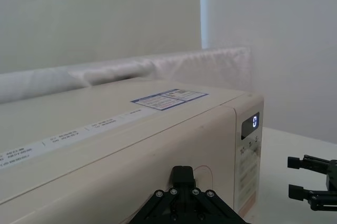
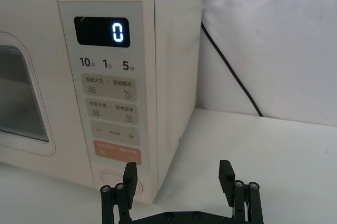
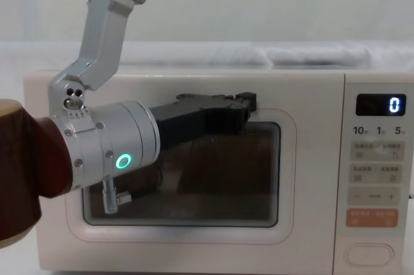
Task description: Press the button to open the microwave door with one hand; close the microwave door with the other hand.
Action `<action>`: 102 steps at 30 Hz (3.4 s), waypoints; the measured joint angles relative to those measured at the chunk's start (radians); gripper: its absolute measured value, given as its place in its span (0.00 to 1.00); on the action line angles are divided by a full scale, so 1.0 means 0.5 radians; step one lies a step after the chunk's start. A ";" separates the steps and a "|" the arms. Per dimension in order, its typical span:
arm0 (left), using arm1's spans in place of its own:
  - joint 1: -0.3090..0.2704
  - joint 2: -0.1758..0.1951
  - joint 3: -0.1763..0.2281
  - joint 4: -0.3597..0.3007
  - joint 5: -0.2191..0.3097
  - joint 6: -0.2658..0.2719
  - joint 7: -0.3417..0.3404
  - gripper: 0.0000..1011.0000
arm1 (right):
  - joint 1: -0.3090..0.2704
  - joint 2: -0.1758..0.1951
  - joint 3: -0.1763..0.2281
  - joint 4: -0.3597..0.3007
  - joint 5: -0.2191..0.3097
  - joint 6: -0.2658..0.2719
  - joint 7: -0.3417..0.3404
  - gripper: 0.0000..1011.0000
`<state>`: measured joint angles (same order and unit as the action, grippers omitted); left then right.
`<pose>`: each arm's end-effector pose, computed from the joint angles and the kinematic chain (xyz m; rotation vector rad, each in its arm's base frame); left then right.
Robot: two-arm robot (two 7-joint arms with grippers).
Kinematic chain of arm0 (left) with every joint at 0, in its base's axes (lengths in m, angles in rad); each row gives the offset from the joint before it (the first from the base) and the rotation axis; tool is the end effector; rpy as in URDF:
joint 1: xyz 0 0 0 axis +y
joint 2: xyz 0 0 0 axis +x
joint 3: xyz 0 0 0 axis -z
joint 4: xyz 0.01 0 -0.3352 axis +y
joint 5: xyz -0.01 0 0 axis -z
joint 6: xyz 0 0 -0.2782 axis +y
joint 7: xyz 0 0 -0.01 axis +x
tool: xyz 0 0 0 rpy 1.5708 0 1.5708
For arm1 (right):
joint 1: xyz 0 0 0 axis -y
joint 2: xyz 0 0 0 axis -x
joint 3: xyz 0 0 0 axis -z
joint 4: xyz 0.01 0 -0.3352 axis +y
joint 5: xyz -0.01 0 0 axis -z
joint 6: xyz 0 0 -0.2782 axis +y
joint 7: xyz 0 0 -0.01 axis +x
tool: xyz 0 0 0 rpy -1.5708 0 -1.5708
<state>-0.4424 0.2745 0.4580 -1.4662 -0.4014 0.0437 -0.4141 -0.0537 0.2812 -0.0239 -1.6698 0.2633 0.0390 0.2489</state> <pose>0.4095 -0.0241 -0.2454 -0.0818 -0.1218 0.7451 0.2808 -0.0810 -0.3221 -0.0163 -0.0076 -1.2721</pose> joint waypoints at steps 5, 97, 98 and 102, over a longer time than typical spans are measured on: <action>0.005 -0.009 -0.009 0.005 0.003 0.024 0.031 0.00 | 0.000 0.000 0.000 0.000 0.000 0.000 0.000 0.99; 1.323 -0.067 -0.824 -0.576 0.520 -0.179 1.002 0.00 | 0.000 0.000 0.000 0.000 0.000 0.000 0.000 0.99; 1.321 -0.067 -0.822 -0.574 0.529 -0.176 1.000 0.00 | 0.000 0.000 0.000 0.000 0.000 0.000 0.000 0.99; 1.314 -0.065 -0.805 -0.566 0.594 -0.152 0.988 0.00 | 0.000 0.000 0.000 0.000 0.000 0.000 0.000 0.99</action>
<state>0.2146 0.2420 0.0553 -1.7490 -0.1044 -0.0322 0.0800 -0.0537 0.2812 -0.0239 -1.6698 0.2632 0.0389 0.2488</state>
